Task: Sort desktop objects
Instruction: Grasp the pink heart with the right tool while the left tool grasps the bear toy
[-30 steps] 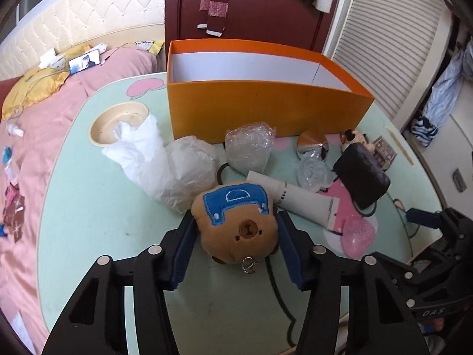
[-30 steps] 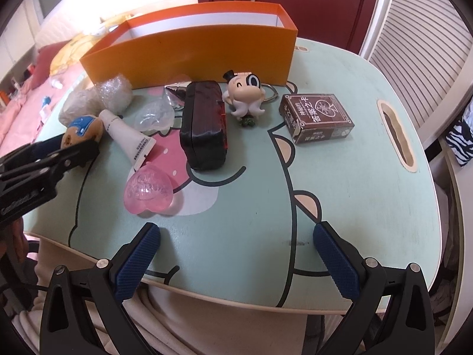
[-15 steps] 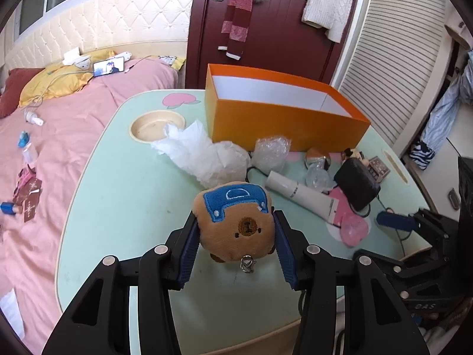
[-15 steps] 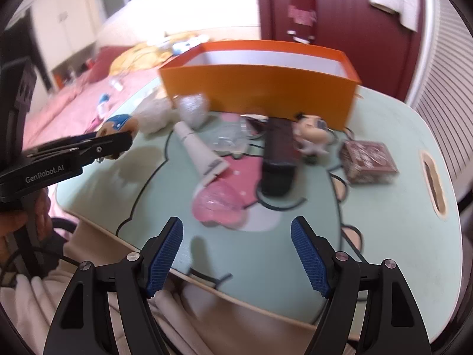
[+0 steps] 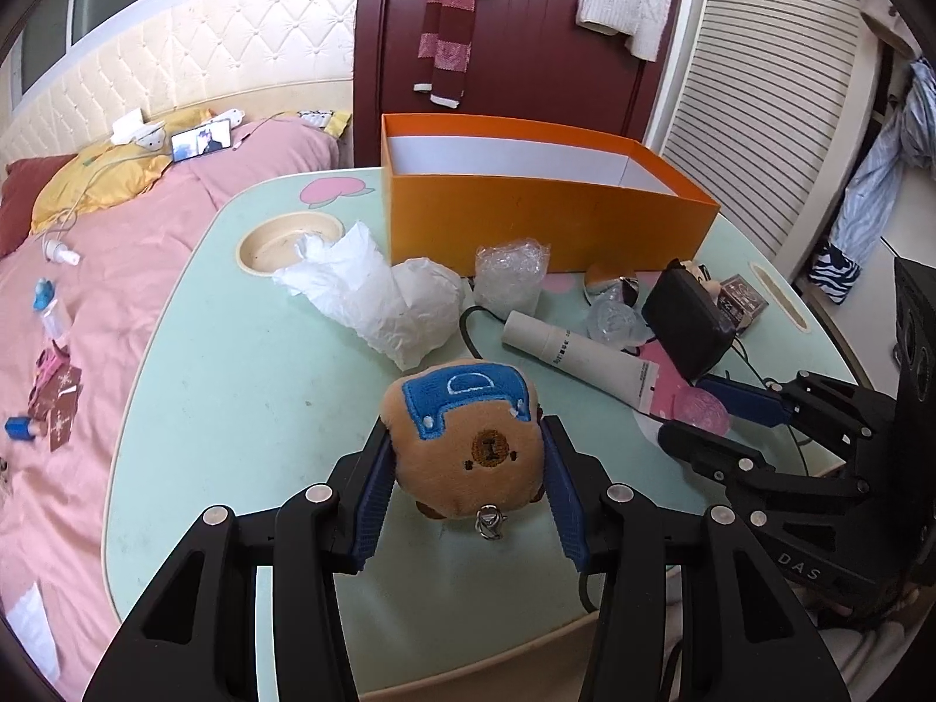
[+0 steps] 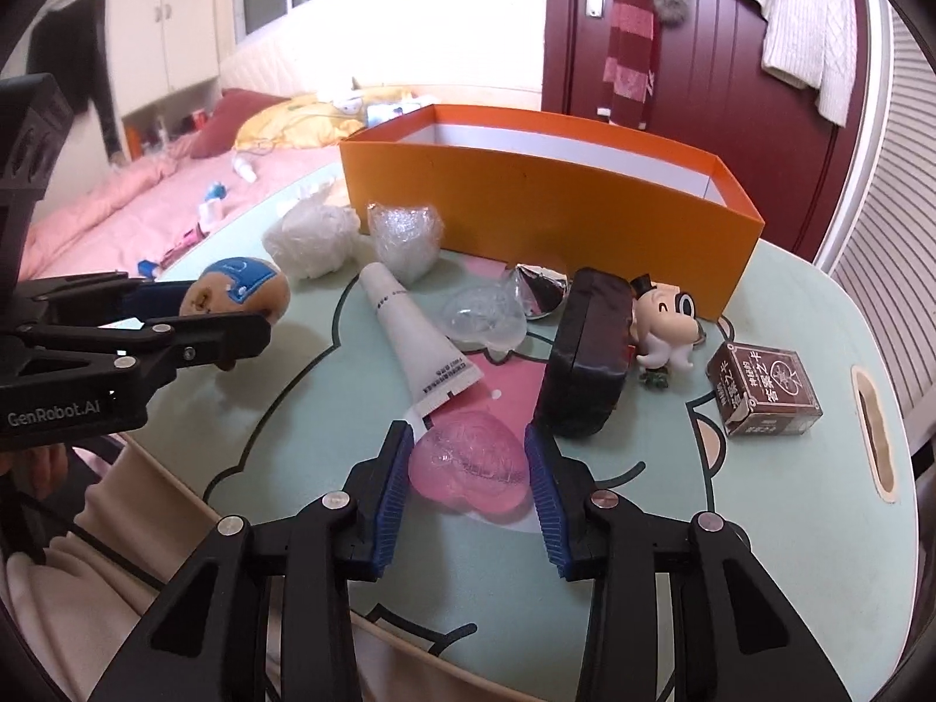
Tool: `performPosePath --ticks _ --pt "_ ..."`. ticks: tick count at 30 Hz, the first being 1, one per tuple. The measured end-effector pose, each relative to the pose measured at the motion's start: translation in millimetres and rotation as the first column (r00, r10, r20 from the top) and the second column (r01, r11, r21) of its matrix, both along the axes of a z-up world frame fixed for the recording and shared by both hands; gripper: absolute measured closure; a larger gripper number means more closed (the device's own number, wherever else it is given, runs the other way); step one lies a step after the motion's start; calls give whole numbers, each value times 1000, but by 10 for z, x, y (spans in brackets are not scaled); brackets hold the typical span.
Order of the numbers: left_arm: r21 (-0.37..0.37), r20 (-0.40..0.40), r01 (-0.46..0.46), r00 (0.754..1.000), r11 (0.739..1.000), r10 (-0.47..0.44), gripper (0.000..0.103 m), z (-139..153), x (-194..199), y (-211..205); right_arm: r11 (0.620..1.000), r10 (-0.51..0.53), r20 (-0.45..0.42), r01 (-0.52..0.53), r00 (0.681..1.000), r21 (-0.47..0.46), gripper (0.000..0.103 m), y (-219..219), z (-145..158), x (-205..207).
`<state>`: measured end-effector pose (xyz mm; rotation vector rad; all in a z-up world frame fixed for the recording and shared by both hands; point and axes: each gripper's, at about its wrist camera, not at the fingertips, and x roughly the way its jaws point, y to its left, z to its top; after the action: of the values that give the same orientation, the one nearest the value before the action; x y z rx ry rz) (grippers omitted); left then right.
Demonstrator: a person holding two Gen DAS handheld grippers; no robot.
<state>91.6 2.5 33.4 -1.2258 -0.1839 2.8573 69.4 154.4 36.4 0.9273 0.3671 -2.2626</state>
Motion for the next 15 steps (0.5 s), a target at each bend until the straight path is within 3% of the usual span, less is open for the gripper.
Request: performPosePath --ticks 10,15 --pt "-28 -54 0 999 1000 -1 54 176 22 22 999 13 -73 -15 997 -29 65 18 162 101" --pt "25 -106 -14 994 1000 17 54 425 -71 -33 998 4 -112 -11 994 -62 65 34 346 50"
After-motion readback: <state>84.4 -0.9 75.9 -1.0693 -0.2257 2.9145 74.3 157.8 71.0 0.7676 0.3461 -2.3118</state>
